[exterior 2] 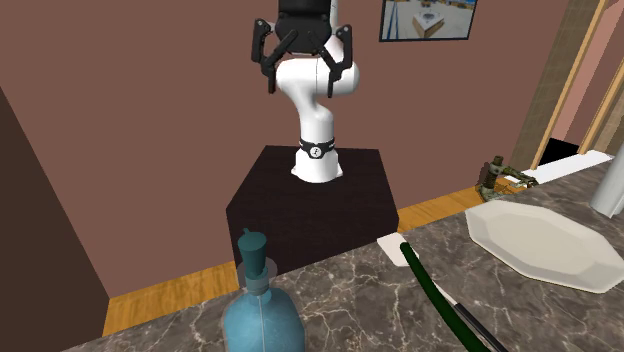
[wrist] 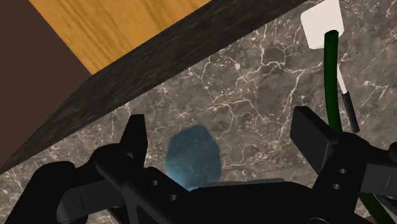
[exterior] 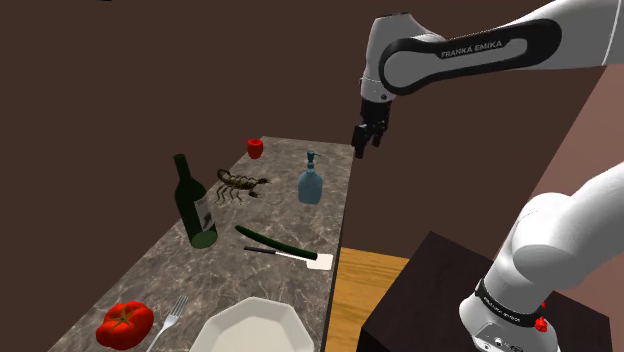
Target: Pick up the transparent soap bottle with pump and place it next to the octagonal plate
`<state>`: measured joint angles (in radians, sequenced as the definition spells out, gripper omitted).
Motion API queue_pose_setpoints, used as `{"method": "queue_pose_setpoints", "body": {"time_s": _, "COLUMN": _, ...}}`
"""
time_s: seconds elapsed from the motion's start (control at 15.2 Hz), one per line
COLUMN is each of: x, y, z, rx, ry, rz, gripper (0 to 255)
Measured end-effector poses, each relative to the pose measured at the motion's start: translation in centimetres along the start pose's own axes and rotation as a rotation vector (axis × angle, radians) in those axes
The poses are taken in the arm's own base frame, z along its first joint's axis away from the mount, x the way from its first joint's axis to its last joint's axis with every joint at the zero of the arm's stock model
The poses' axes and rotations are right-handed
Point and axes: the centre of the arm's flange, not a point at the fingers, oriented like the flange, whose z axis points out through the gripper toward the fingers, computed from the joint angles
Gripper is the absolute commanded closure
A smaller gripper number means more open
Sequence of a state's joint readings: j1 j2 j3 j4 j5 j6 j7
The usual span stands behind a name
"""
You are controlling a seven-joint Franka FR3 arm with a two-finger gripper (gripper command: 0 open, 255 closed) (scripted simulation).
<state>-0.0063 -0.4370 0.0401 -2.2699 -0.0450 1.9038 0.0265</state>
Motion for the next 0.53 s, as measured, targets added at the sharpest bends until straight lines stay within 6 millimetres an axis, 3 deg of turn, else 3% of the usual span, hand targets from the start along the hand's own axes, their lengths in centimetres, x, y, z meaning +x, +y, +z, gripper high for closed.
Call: {"method": "queue_pose_setpoints", "body": {"time_s": 0.53, "x": 9.7, "y": 0.2, "z": 3.8, "rx": -0.006, "ry": 0.001, "rz": 0.009, "gripper": 0}}
